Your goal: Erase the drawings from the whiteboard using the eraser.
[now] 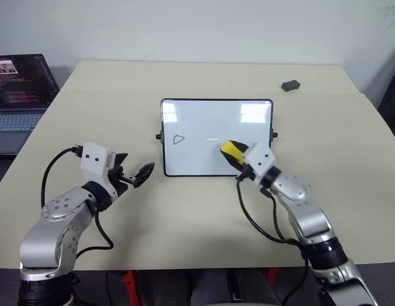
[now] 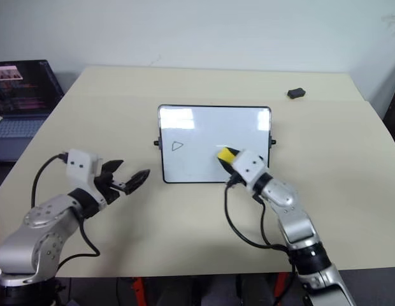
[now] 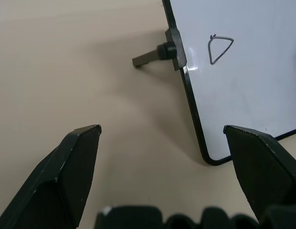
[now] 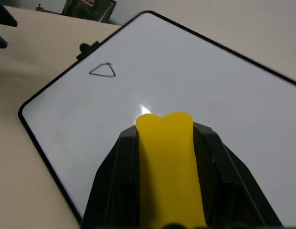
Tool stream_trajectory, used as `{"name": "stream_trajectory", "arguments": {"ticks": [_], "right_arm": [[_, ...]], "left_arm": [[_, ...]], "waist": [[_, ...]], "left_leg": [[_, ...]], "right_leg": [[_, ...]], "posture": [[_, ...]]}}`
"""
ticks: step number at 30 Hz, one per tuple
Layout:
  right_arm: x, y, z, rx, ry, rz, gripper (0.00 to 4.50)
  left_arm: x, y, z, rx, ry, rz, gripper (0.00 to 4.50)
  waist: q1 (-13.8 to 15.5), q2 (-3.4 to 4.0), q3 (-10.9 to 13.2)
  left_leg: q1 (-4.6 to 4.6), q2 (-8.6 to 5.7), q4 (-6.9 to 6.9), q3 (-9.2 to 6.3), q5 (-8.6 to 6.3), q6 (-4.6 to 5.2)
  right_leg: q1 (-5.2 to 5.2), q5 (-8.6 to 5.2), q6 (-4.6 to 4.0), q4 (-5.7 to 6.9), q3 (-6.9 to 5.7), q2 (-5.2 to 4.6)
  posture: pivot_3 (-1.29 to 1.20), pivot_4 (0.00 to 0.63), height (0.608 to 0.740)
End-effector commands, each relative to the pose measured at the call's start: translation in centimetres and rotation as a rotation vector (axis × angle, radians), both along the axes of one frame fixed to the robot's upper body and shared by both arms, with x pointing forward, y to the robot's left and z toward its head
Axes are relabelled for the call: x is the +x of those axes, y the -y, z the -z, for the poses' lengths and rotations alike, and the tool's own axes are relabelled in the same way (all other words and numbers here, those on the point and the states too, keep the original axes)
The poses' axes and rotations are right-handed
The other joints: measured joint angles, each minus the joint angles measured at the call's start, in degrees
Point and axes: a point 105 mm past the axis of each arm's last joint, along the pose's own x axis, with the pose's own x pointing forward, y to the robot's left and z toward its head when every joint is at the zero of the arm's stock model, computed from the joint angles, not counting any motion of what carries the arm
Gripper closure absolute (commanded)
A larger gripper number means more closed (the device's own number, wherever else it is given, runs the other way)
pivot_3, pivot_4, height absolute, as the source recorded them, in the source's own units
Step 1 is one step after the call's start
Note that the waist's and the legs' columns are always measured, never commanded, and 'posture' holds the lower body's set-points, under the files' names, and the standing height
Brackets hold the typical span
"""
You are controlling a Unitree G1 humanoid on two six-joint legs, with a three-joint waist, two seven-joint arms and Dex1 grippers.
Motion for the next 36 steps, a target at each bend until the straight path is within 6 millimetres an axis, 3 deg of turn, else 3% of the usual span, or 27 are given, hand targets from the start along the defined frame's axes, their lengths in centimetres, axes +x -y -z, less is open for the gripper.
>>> {"name": "stream_trajectory", "arguments": {"ticks": [1, 9, 13, 16, 18, 21, 25, 27, 36], "right_arm": [[0.7, -2.3, -2.1, -0.009, 0.093, -0.048, 3.35], [4.6, -5.9, -4.4, -0.065, 0.127, -0.061, 3.35], [6.1, -7.3, -4.2, -0.070, 0.099, -0.046, 3.35], [5.9, -8.3, -2.8, -0.112, 0.074, -0.076, 3.35], [5.0, -8.8, 0.1, -0.215, 0.035, -0.145, 3.35], [4.0, -8.6, 3.1, -0.326, 0.006, -0.206, 3.35], [3.1, -7.8, 5.3, -0.404, -0.030, -0.244, 3.35], [3.2, -7.5, 4.9, -0.399, -0.013, -0.236, 3.35], [4.2, -8.4, -1.9, -0.187, 0.123, -0.180, 3.35]], "left_arm": [[-0.3, 0.2, -1.5, 0.030, 0.057, 0.021, 0.00], [-0.2, 0.8, -1.7, 0.059, 0.041, 0.094, 0.00], [-0.4, 1.0, -1.6, 0.074, 0.021, 0.139, 0.00], [-0.6, 1.5, -1.4, 0.082, 0.011, 0.178, 0.00], [-0.7, 1.9, -1.5, 0.082, 0.010, 0.206, 0.00], [-0.7, 2.0, -1.5, 0.080, 0.012, 0.210, 0.00], [-0.8, 2.2, -1.3, 0.073, 0.007, 0.218, 0.00], [-0.6, 2.3, -1.2, 0.074, 0.003, 0.226, 0.00], [-0.5, 2.5, -1.2, 0.082, 0.002, 0.244, 0.00]], "waist": [[-0.1, 0.00, 0.0], [-0.1, 0.00, 0.0], [-0.4, -0.01, 0.0], [-0.4, -0.02, 0.0], [-0.4, -0.04, -0.1], [-0.6, -0.08, -0.2], [-0.5, -0.09, -0.5], [-0.5, -0.09, -0.6], [-0.3, -0.09, -0.6]], "left_leg": [[0.00, 0.00, 0.00, 0.01, 0.00, -0.01], [-0.01, 0.00, 0.00, 0.01, 0.01, -0.07], [-0.01, 0.01, -0.01, 0.03, 0.01, -0.11], [-0.03, 0.02, -0.03, 0.02, -0.01, -0.14], [-0.07, 0.01, -0.03, 0.03, -0.02, -0.16], [-0.03, 0.02, -0.03, 0.04, -0.03, -0.16], [0.07, 0.01, 0.02, 0.01, -0.08, -0.08], [0.12, 0.01, 0.06, 0.00, -0.13, 0.02], [0.09, 0.01, 0.09, -0.02, -0.11, -0.02]], "right_leg": [[0.00, 0.00, 0.00, -0.01, 0.01, 0.00], [-0.01, 0.00, 0.00, 0.00, -0.01, -0.01], [-0.04, 0.00, 0.00, 0.01, -0.01, -0.01], [-0.05, 0.00, 0.00, 0.02, -0.02, -0.01], [-0.05, 0.00, 0.00, 0.04, -0.01, -0.03], [-0.04, 0.00, 0.00, 0.03, -0.02, -0.03], [0.03, 0.00, 0.00, 0.04, -0.02, -0.03], [0.08, 0.00, 0.00, 0.06, -0.02, -0.03], [0.05, 0.00, -0.01, 0.09, -0.04, -0.02]], "posture": [[0.00, 0.150, 0.740], [0.00, 0.150, 0.740], [0.00, 0.150, 0.740], [0.00, 0.150, 0.740], [0.00, 0.150, 0.740], [0.00, 0.150, 0.740], [0.00, 0.150, 0.740], [0.00, 0.150, 0.740], [0.00, 0.150, 0.740]]}}
